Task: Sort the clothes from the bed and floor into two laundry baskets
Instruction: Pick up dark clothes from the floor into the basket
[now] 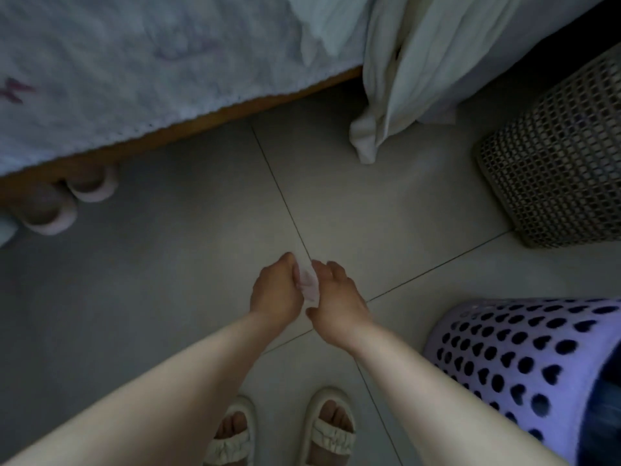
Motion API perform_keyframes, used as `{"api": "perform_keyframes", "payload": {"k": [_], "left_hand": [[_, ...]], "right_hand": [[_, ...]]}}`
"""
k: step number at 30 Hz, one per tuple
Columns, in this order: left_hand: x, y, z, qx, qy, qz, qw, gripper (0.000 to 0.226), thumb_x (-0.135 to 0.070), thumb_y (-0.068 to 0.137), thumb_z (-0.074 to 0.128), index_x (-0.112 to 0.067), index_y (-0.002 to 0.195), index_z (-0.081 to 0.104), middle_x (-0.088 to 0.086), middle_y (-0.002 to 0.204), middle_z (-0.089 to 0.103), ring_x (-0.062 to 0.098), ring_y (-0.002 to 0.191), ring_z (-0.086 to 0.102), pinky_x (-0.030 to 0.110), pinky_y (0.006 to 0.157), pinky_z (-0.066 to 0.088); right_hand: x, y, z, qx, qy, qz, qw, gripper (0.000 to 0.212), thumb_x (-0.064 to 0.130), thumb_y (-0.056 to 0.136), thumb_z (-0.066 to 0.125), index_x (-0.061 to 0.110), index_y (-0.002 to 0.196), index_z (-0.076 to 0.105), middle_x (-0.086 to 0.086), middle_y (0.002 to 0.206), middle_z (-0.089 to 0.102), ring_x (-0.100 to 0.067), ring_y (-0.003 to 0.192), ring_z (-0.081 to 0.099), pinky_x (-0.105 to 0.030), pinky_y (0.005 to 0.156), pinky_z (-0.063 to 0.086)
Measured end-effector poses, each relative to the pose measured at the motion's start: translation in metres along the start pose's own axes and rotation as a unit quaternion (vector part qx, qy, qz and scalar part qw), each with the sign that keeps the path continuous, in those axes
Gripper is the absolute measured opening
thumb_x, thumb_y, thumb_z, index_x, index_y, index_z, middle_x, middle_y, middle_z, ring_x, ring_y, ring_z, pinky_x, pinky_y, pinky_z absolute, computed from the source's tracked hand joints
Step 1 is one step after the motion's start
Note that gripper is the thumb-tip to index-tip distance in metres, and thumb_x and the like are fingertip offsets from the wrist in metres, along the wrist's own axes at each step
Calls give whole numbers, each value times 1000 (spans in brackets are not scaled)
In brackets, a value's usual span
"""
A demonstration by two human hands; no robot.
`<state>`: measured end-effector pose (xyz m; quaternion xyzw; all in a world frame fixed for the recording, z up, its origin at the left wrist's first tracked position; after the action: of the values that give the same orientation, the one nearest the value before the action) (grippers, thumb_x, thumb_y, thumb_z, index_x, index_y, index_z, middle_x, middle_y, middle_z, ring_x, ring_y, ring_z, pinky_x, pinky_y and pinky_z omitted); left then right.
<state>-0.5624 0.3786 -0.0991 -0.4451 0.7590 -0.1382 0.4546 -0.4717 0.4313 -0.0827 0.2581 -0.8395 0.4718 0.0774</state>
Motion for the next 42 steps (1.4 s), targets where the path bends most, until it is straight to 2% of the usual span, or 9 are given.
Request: {"api": "perform_keyframes", "payload": {"k": [7,13,17,22,26,32,36,39,42], "left_hand": [[-98,-53,-43,27,-56,20,998,19,-3,78,51,-17,81,39,-3,68,50,21,68,45,29,54,31],[-182,-102,-72,51,-25,84,995,13,-9,75,58,-19,79,51,2,79,64,24,80,62,28,61,42],[-226,-132,-75,63,1,123,990,10,-15,77,59,-23,76,52,-6,75,61,17,75,60,26,56,41],[-269,-173,-54,113,36,160,980,17,-14,74,64,-22,85,53,-7,81,62,16,81,60,27,65,45],[-289,-204,-26,135,70,178,972,17,-12,78,53,-24,88,60,-2,88,68,21,87,65,31,72,53],[-328,-243,10,177,97,199,959,21,-8,73,56,-26,83,58,1,94,71,23,92,65,34,77,56],[-345,-253,21,167,109,210,957,20,-9,77,54,-24,88,61,2,95,70,23,92,65,33,78,55],[-350,-253,25,161,124,209,957,23,-8,79,55,-20,96,64,2,98,70,23,96,65,32,81,55],[-351,-250,24,160,131,198,958,26,-5,79,54,-20,99,63,-1,94,68,21,94,65,29,77,53]], "right_hand": [[28,-68,-84,-112,20,12,993,28,12,90,45,13,118,51,-10,129,47,-31,119,49,-36,93,43],[22,-139,-153,-208,80,74,972,7,20,97,40,19,97,47,1,86,59,-25,86,61,-28,61,41],[8,-188,-186,-269,153,96,946,27,16,99,35,21,74,39,10,70,45,-14,70,51,-14,45,25],[-26,-258,-216,-333,72,161,926,22,11,95,42,15,114,50,0,113,57,-19,107,56,-19,66,31],[-72,-314,-226,-373,28,226,899,25,10,86,56,20,109,50,1,114,54,-19,110,53,-30,76,45],[-134,-385,-245,-459,55,259,848,39,-11,78,47,14,106,58,-5,111,53,-26,108,51,-34,77,46],[-151,-385,-238,-322,31,256,911,55,1,85,50,22,135,42,-5,142,32,-25,132,31,-31,103,35],[-150,-375,-218,-207,43,236,949,48,6,87,47,20,133,45,-6,139,31,-27,131,30,-32,102,35],[-147,-365,-210,-184,63,224,955,46,6,87,47,15,132,47,-6,141,33,-26,130,35,-33,103,39]]}}
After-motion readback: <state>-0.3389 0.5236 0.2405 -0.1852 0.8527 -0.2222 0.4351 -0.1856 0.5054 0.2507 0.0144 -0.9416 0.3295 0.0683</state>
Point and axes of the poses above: each hand's wrist, its own y-axis towards the middle knuckle, its own z-axis out of the palm, x = y × z, the point moved 7 cm from there along y, towards the middle knuckle
